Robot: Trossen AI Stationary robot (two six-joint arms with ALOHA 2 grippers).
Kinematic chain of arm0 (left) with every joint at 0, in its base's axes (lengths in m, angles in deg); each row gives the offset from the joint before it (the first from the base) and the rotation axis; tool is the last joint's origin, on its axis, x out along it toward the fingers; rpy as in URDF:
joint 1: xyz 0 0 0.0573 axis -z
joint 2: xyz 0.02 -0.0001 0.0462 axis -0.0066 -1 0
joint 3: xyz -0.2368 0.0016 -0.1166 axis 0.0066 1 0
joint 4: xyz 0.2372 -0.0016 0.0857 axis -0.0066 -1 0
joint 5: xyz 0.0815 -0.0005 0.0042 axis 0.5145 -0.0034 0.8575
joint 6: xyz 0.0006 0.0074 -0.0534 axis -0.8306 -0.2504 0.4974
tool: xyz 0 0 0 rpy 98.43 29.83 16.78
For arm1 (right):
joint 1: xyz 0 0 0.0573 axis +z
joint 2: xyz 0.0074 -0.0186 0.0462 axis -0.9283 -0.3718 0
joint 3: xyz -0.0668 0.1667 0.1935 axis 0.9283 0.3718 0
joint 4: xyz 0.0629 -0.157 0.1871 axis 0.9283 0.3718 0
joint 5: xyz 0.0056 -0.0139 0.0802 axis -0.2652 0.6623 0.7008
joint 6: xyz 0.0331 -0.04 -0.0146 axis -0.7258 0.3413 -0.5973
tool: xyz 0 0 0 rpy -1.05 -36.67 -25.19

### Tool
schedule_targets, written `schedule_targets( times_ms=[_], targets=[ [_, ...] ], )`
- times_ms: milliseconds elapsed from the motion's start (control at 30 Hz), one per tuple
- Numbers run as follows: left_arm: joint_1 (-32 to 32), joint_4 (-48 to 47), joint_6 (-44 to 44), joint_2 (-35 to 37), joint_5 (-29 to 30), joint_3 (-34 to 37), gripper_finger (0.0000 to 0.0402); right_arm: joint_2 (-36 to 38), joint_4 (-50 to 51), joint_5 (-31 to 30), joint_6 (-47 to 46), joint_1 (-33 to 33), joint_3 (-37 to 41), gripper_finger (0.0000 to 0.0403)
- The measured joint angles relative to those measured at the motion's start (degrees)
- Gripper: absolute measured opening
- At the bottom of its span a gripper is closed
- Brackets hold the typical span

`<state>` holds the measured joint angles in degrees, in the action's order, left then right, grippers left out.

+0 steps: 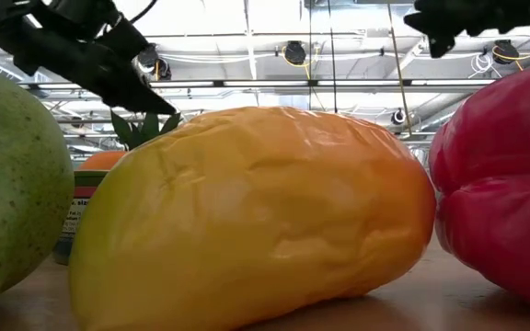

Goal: Pick & Place Food Item
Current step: Adjust the left transparent bin on the table

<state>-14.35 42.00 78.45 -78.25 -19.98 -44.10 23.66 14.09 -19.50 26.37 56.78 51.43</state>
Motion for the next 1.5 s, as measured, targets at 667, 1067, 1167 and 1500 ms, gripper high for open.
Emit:
schedule_targets(
  times_ms=[667,1067,1167,1500],
  targets=[
    [5.50,-34.08,-13.22,-31.83,18.48,-37.59,0.0220,3.39,-18.87,0.00,6.08,-0.24,12.11,0.0067],
    [4.64,-48.10,-19.21,-48.06,18.64,-52.31,0.0259,3.39,-16.57,0.15,6.93,-0.24,12.11,0.0064],
    [2.88,-49.53,-16.81,-49.84,18.56,-54.15,0.0242,3.39,-16.57,0.15,6.93,-0.24,12.11,0.0064],
    [-0.21,-49.82,-6.62,-51.63,13.44,-55.19,0.0141,3.39,-16.60,0.17,6.95,-0.24,12.11,0.0063]
  ],
)
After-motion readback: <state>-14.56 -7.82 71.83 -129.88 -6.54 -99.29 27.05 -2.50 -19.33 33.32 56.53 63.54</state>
